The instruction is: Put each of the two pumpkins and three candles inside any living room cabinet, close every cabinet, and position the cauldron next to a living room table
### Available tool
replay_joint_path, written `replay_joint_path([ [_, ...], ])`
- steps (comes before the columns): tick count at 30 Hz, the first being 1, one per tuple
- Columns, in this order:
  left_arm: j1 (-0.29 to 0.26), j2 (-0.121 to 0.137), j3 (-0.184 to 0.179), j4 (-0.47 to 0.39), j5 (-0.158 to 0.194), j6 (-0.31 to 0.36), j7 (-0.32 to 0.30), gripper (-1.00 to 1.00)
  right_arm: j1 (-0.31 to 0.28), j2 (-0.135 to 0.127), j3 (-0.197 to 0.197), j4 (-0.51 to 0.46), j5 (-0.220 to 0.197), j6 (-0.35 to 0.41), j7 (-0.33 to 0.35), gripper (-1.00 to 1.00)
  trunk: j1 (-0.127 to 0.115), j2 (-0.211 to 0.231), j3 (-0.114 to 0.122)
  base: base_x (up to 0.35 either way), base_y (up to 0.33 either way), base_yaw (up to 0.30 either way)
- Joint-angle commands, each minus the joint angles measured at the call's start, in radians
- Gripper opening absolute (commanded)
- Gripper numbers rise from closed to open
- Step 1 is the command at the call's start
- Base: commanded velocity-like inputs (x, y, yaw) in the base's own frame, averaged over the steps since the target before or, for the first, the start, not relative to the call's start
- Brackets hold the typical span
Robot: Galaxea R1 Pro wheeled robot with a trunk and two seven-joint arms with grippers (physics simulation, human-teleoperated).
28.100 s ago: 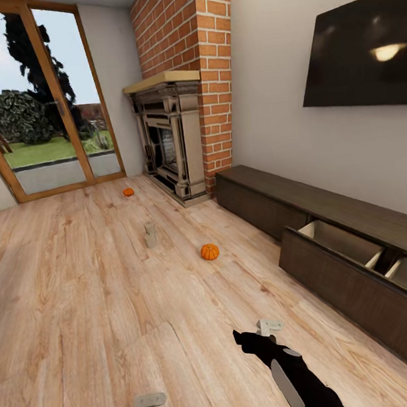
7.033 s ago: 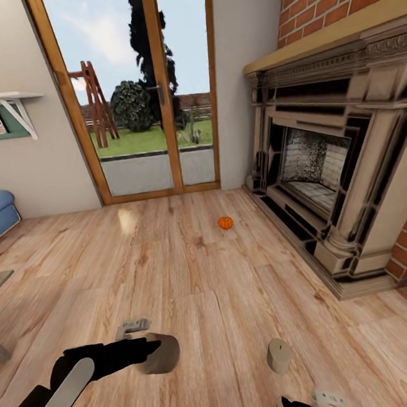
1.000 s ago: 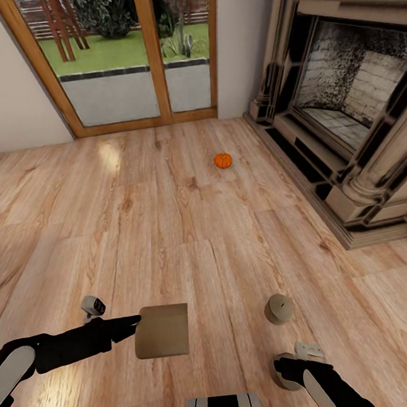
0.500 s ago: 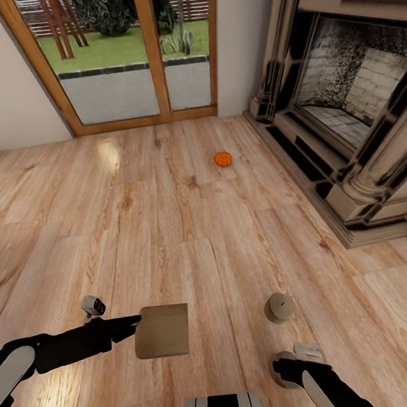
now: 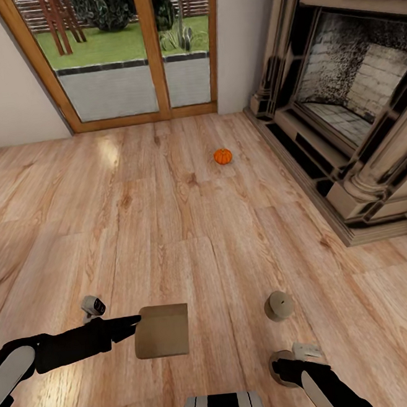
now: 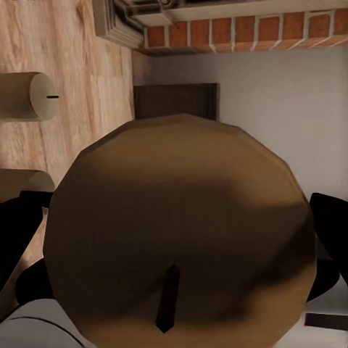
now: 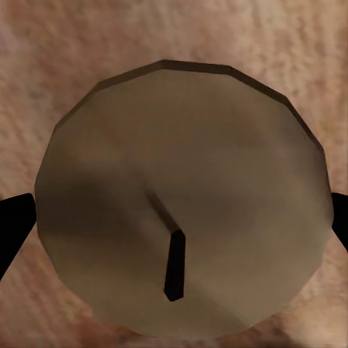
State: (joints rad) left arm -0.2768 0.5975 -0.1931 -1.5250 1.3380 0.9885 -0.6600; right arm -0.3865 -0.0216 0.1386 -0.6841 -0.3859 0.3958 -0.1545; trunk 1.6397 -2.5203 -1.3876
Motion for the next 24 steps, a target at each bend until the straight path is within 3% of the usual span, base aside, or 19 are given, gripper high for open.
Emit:
replay_joint_path([
  [1, -0.001, 0.001, -0.001, 0.0, 0.003, 0.004, -0.003, -1.0, 0.0, -0.001, 0.007, -0.002, -0.013, 0.003, -0.01, 1.0, 0.0, 0.0, -0.001, 0.0, 0.0, 0.0],
  [6, -0.001, 0.0, -0.002, 0.0, 0.003, 0.004, -0.003, -1.0, 0.0, -0.001, 0.007, -0.002, -0.014, 0.003, -0.01, 1.0, 0.001, -0.001, -0.012, 0.0, 0.0, 0.0],
  [24, -0.001, 0.0, -0.002, 0.003, 0.003, 0.004, -0.003, -1.0, 0.0, 0.026, 0.007, -0.002, -0.013, 0.003, -0.01, 1.0, 0.001, -0.001, -0.012, 0.0, 0.0, 0.0],
])
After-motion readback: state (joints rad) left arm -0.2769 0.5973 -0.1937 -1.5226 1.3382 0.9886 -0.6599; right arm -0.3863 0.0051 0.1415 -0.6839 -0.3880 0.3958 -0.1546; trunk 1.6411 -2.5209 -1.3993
